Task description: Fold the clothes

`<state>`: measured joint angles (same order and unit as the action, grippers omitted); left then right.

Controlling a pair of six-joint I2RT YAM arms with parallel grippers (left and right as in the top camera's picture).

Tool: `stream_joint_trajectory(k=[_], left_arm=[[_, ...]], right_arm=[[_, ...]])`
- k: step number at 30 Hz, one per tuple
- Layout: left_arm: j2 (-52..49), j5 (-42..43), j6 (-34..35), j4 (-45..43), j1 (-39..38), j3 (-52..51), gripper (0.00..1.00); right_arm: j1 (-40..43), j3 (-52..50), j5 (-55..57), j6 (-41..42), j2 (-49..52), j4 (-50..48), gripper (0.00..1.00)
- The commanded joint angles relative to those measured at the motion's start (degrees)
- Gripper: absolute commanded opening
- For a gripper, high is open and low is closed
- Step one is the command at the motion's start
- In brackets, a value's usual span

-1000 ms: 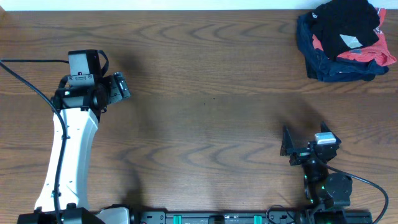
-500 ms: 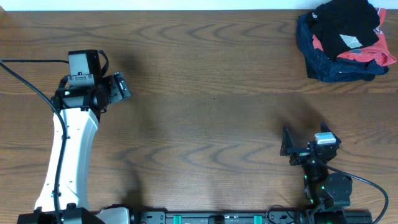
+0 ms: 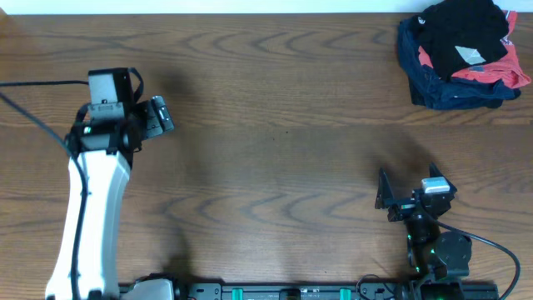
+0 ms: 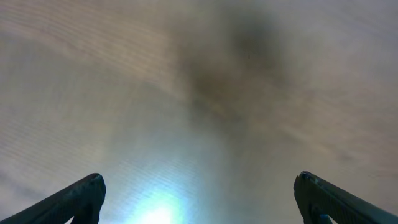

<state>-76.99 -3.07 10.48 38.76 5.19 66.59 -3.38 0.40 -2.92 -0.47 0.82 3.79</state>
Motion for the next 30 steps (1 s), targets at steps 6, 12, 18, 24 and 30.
stream_joint_trajectory(k=[6,12,18,24,30], left_arm=[[22.32,17.44,-11.8,-16.81,0.11,-16.26,0.98],[41.94,17.38,-12.68,-29.75,0.11,-34.16,0.98],[54.75,14.29,-12.59,-33.35,0.09,-43.65,0.98],[61.33,12.46,-12.57,-37.42,0.11,-51.45,0.98],[68.41,12.5,-12.09,-45.31,0.0,-61.68,0.98]], right_arm=[[0.33,-0.09,0.57,-0.46,-0.55,0.26,0.99],[0.33,-0.09,0.57,-0.46,-0.55,0.26,0.99],[0.33,-0.09,0.57,-0.44,-0.55,0.26,0.99],[0.33,-0.09,0.55,-0.46,-0.55,0.26,0.99],[0.33,-0.09,0.55,-0.46,-0.55,0.26,0.99]])
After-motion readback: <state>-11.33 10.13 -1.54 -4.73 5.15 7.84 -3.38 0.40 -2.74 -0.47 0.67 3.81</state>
